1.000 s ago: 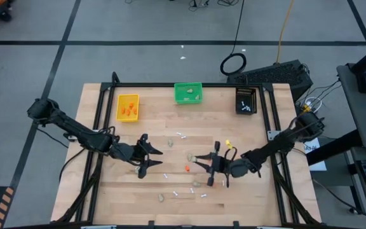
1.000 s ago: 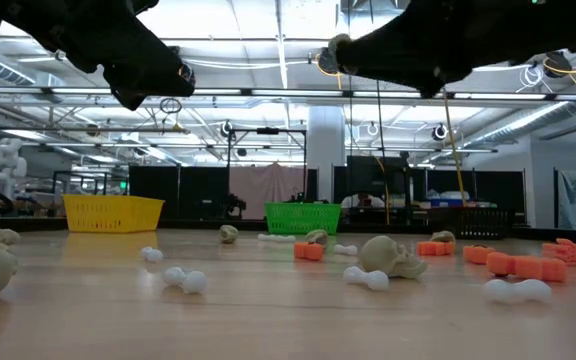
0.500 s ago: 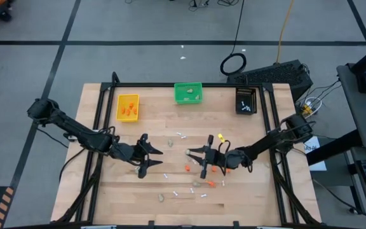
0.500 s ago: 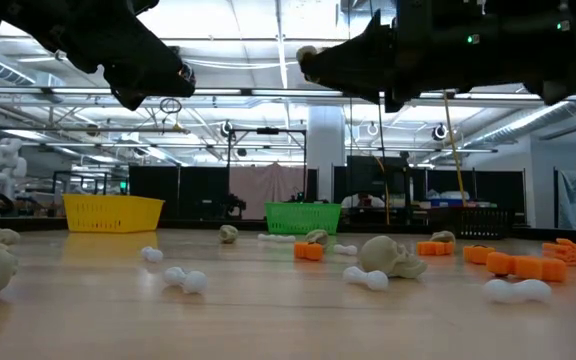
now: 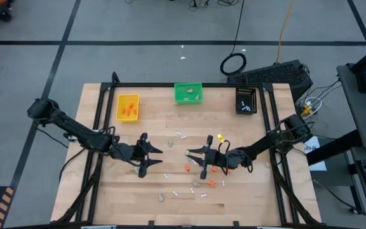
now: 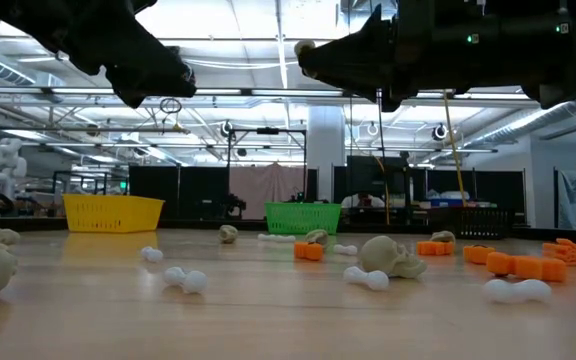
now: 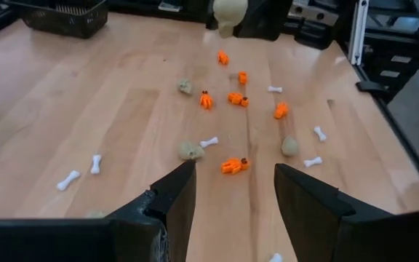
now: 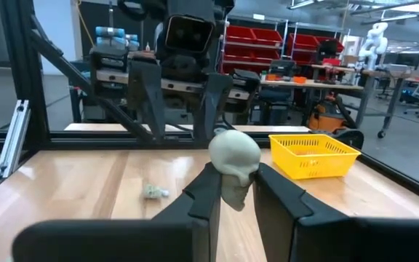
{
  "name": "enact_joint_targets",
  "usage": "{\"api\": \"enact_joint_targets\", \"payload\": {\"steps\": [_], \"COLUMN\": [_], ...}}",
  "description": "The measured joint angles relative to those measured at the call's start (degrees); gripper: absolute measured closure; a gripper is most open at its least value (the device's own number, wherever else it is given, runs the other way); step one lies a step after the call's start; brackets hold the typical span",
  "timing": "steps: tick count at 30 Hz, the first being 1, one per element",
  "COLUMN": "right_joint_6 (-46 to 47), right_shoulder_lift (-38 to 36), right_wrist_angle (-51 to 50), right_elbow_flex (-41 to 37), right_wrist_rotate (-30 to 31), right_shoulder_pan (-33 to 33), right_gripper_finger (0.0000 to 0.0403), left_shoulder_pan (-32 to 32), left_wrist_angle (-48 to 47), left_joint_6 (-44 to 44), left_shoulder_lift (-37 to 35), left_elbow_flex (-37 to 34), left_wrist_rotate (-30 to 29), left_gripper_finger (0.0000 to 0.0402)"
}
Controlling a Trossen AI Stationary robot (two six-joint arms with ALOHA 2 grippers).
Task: Sort Halloween decoration
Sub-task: Put the gray skull toy into the green bin
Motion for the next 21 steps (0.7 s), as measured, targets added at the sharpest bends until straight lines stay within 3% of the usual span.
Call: {"api": "enact_joint_targets", "payload": {"steps": [11,21], "right_joint_6": [1.7,24.55], "right_shoulder_lift": [0.0,0.0], "right_wrist_angle": [0.04,0.2], "right_elbow_flex": [0.0,0.02], "right_wrist_rotate": [-0.04,0.33], "right_shoulder_pan": [0.0,-2.09], "right_gripper_finger": [0.0348,0.0348], "left_shoulder_pan": [-0.04,-0.04], "left_wrist_angle": [0.2,1.07], "left_joint_6": [0.0,-0.04], "left_shoulder_lift": [0.0,0.0], "left_elbow_flex": [-0.9,-0.95], "left_wrist_rotate": [-1.3,-1.3], "left_gripper_finger": [0.0217,0.0217]}}
